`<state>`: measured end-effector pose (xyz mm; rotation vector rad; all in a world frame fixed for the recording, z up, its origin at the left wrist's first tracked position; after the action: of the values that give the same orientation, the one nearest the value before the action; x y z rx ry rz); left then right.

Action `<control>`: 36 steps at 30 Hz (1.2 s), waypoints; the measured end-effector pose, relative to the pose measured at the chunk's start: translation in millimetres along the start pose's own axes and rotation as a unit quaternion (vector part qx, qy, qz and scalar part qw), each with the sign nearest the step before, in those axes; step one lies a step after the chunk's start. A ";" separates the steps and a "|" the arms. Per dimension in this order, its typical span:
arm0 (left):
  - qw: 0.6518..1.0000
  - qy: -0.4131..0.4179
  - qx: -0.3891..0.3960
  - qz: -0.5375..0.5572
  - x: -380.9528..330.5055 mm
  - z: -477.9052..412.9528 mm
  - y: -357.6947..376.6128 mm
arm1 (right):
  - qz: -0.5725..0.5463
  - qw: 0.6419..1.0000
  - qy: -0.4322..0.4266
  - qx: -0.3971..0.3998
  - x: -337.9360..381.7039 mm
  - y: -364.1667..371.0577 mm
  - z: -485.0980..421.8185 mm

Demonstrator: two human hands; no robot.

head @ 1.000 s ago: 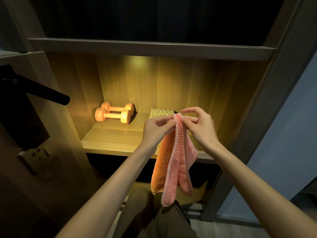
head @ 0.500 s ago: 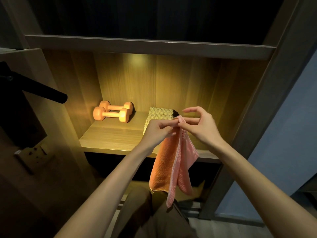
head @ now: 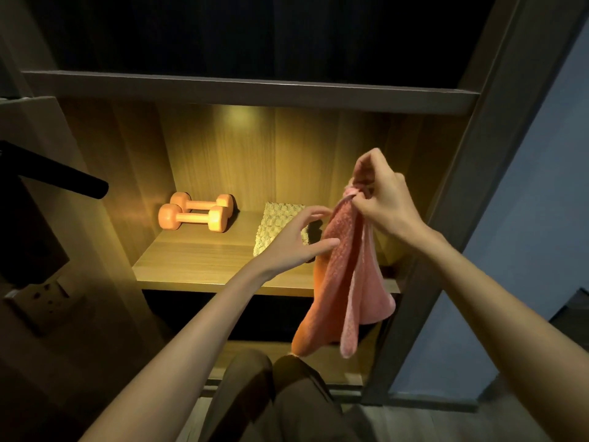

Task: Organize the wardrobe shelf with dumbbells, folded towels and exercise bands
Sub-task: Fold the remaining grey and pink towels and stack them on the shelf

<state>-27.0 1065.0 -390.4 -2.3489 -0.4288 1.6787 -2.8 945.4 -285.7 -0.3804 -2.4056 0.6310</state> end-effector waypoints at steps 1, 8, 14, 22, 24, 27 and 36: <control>1.000 0.011 -0.004 0.010 -6.9 -3.0 3.0 | 0.002 1.000 -0.020 -0.001 6.1 -5.7 -4.7; 0.998 0.057 -0.010 0.039 -25.5 -10.0 22.7 | 0.002 0.998 -0.042 -0.056 9.2 -39.8 -10.2; 0.990 0.020 0.076 -0.114 12.1 0.4 45.4 | 0.012 0.997 -0.015 -0.073 -6.8 -52.1 -5.0; 0.960 -0.053 0.146 -0.235 91.5 18.8 33.3 | -0.023 0.993 0.040 -0.108 -27.5 -70.5 -4.2; 0.945 -0.051 0.170 -0.276 100.5 20.7 35.0 | -0.033 0.993 0.043 -0.109 -28.5 -70.5 -4.3; 0.904 -0.065 0.151 -0.394 114.3 19.1 26.6 | -0.041 0.991 0.043 -0.118 -28.0 -73.3 -3.0; 0.848 -0.055 -0.167 -0.499 76.0 13.9 -89.9 | -0.001 0.981 0.099 -0.165 -65.0 -83.5 21.4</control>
<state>-26.7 1176.4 -430.9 -1.6238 -1.7118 1.2314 24.1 840.9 -288.9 -0.5500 -2.3161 0.1774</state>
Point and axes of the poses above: each hand's wrist, its own z-axis away from the middle knuckle, its own y-axis out of the palm, x = y × z, the point moved 10 cm from there along -z, towards the middle knuckle, and after that the axes turned 5 degrees about -x, right-handed, at the moved point
